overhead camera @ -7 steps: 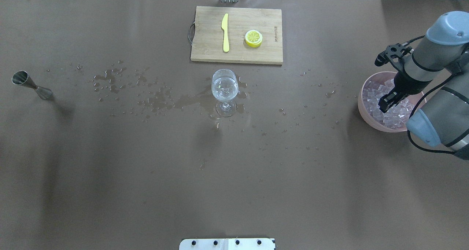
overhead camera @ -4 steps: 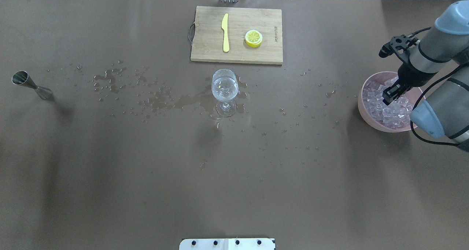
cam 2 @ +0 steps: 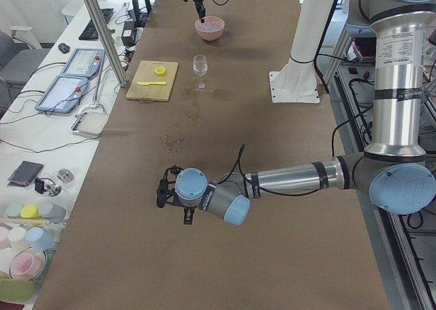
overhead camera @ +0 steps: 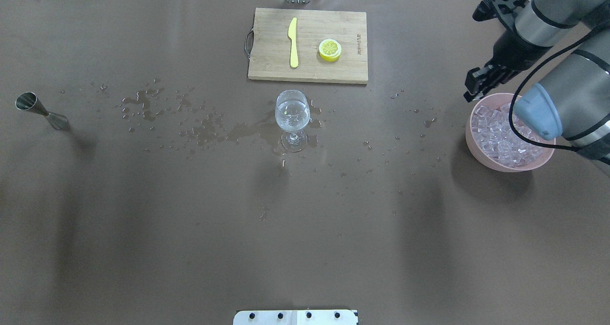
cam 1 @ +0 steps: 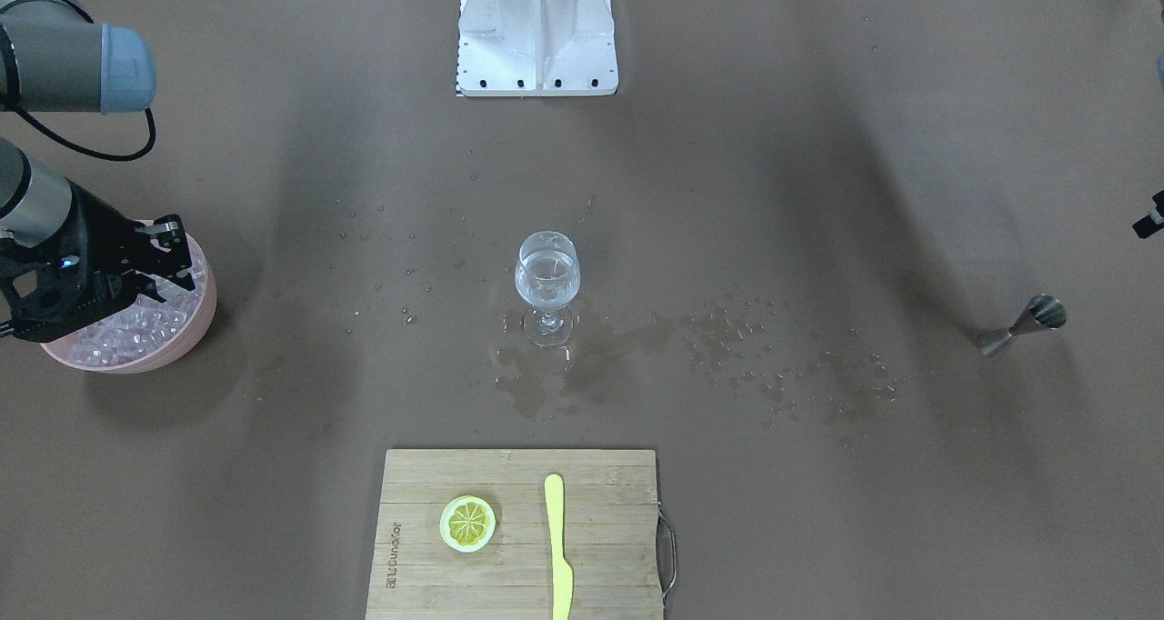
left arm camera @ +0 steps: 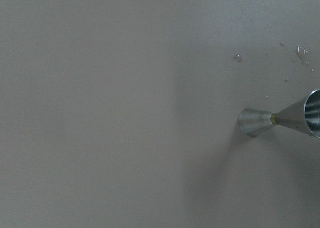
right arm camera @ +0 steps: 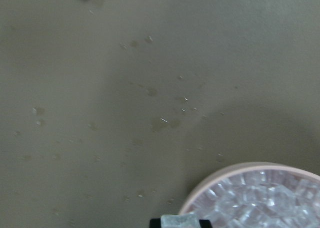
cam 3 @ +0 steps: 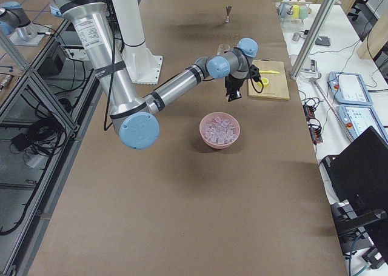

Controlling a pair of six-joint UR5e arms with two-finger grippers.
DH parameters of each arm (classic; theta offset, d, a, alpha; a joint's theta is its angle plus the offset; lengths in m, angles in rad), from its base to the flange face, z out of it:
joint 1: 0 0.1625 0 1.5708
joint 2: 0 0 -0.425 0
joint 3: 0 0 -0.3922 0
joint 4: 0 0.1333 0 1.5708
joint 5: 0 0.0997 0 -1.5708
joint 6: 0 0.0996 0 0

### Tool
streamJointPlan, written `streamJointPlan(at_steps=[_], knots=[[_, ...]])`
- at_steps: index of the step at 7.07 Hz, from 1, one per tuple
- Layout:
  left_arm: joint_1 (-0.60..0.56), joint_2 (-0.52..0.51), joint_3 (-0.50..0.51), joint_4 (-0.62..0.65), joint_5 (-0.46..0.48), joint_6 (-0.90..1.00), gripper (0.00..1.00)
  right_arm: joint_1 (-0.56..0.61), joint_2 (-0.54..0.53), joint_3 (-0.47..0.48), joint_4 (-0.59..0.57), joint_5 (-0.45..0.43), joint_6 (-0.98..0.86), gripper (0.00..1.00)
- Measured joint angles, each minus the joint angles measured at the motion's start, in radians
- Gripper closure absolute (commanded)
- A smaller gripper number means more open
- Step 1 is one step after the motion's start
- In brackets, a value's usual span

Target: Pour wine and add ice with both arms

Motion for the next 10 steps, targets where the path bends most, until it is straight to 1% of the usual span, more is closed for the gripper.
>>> streamJointPlan(at_steps=[1,2,3,4,5,6,7,8,10], knots=[[0.000,0.000,0.000,0.000,0.000,0.000,0.02,-0.053,0.093,0.003,-0.013,-0.008,0.184,1.00],[0.001,0.000,0.003,-0.001,0.000,0.000,0.02,-0.120,0.203,-0.021,-0.013,-0.045,0.371,1.00],[0.001,-0.002,0.005,-0.001,0.000,0.001,0.02,-0.188,0.325,-0.085,0.015,-0.099,0.541,1.00],[0.001,-0.003,0.006,-0.001,-0.001,0.000,0.02,-0.238,0.431,-0.178,0.079,-0.138,0.678,1.00],[0.001,-0.004,0.006,-0.001,-0.001,0.000,0.02,-0.275,0.502,-0.262,0.155,-0.172,0.781,1.00],[0.001,-0.004,0.003,-0.001,-0.001,0.000,0.02,-0.301,0.532,-0.305,0.206,-0.204,0.834,1.00],[0.001,-0.004,0.000,-0.002,-0.001,0.000,0.02,-0.314,0.542,-0.321,0.228,-0.219,0.855,1.00],[0.000,-0.002,-0.002,-0.002,-0.001,0.000,0.02,-0.319,0.540,-0.321,0.237,-0.222,0.859,1.00],[0.000,0.000,-0.003,-0.002,-0.001,0.000,0.02,-0.319,0.504,-0.271,0.240,-0.218,0.855,1.00]])
